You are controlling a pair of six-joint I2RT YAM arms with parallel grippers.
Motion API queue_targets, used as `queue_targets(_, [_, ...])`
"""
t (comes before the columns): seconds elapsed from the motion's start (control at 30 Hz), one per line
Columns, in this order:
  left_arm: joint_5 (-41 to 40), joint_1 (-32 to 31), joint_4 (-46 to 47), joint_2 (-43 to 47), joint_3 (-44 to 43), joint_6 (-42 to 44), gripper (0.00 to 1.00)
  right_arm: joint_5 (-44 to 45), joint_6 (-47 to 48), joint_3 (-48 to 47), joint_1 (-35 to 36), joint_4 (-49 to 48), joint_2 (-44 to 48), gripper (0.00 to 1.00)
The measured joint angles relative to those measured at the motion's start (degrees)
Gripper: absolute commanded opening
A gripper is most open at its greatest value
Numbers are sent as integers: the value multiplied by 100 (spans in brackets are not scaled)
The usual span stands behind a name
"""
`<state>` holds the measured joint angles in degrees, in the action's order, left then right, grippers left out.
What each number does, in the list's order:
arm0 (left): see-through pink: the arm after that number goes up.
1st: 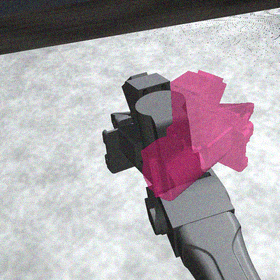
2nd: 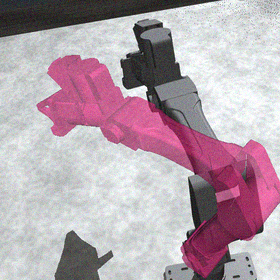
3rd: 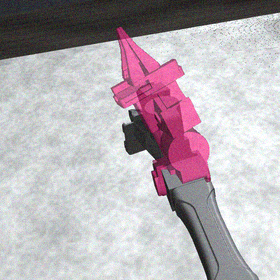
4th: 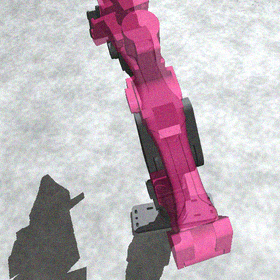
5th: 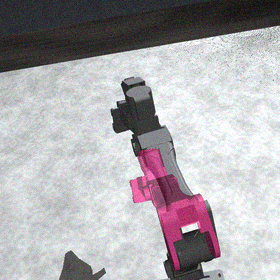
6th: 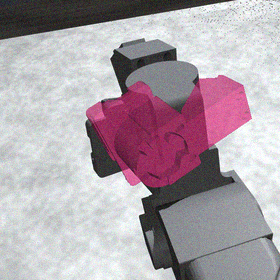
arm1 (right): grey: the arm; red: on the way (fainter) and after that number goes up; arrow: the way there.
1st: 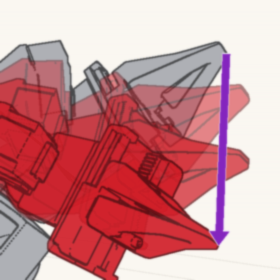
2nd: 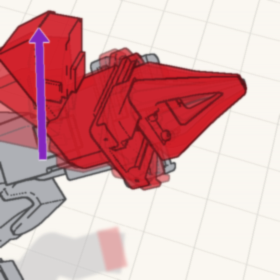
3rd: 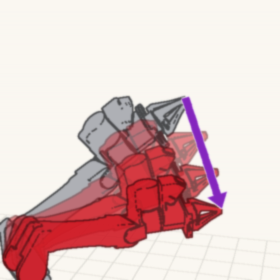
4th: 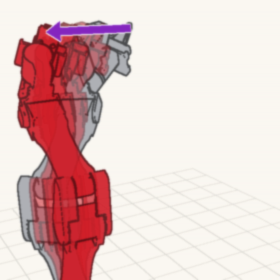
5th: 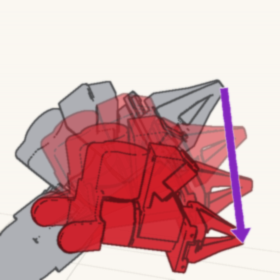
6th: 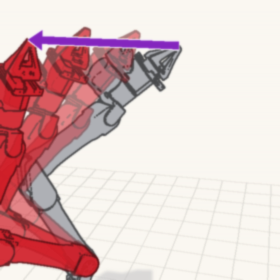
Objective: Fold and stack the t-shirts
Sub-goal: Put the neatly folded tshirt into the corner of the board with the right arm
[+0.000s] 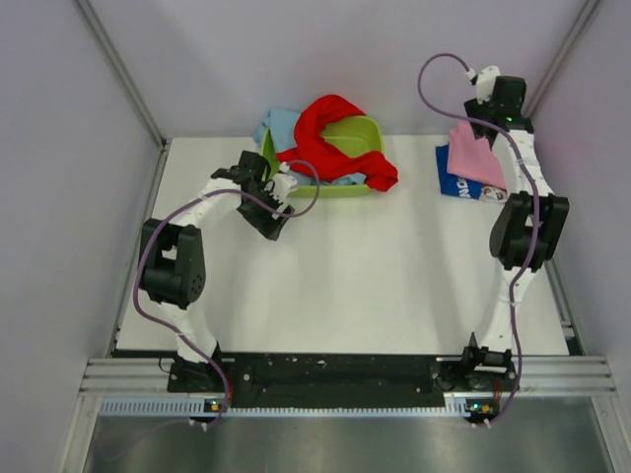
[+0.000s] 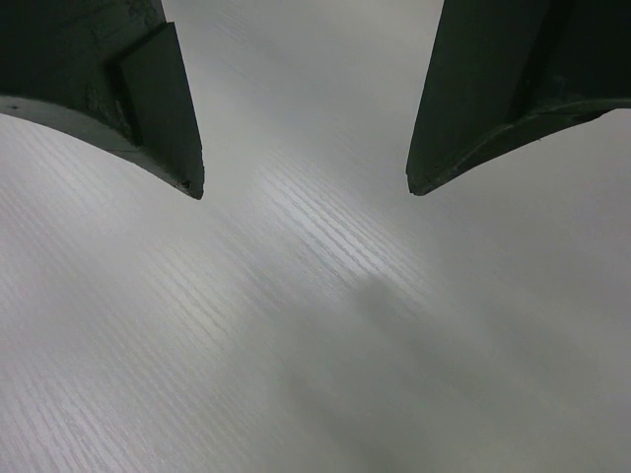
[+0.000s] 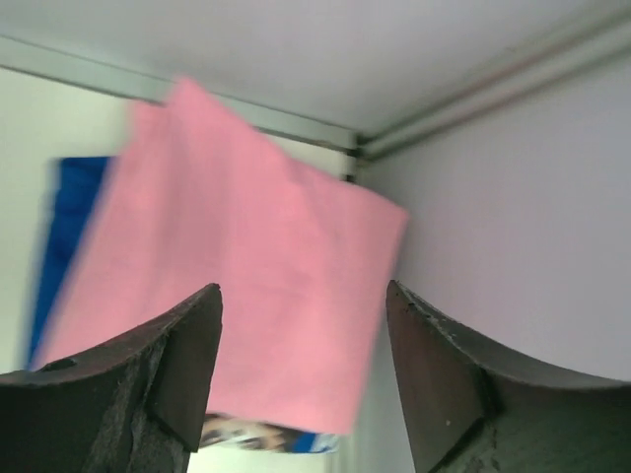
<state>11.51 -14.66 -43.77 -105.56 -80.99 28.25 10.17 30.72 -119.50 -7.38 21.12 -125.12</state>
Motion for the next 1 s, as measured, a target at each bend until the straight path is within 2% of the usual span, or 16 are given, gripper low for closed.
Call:
queue_targets(0.07, [28, 0, -2, 0, -2, 4, 88, -197, -195, 310, 308, 127, 267, 60])
queue_targets(0.17, [63, 0, -7, 0, -2, 37, 88, -337, -345, 763, 726, 208, 476, 65])
queue_targets(0.3, [66, 2, -9, 0, 0, 66, 88, -83, -256, 1121, 1102, 391, 398, 65])
queue_targets(0.47, [125, 0, -9, 0, 0, 72, 88, 354, -136, 1130, 1191, 507, 50, 59])
queue_targets(0.63, [221, 7, -31, 0, 0, 74, 88, 579, -68, 1130, 1145, 509, -205, 61])
queue_targets(0.77, [256, 22, -46, -39, 0, 92, 88, 623, -70, 1134, 1143, 481, -280, 53])
queue_targets(0.87, [256, 46, -48, -94, 0, 118, 88, 658, -26, 1143, 1152, 380, -337, 37])
queue_targets(1.0, [258, 76, -72, -122, 0, 151, 88, 680, 44, 1141, 1165, 286, -498, 40])
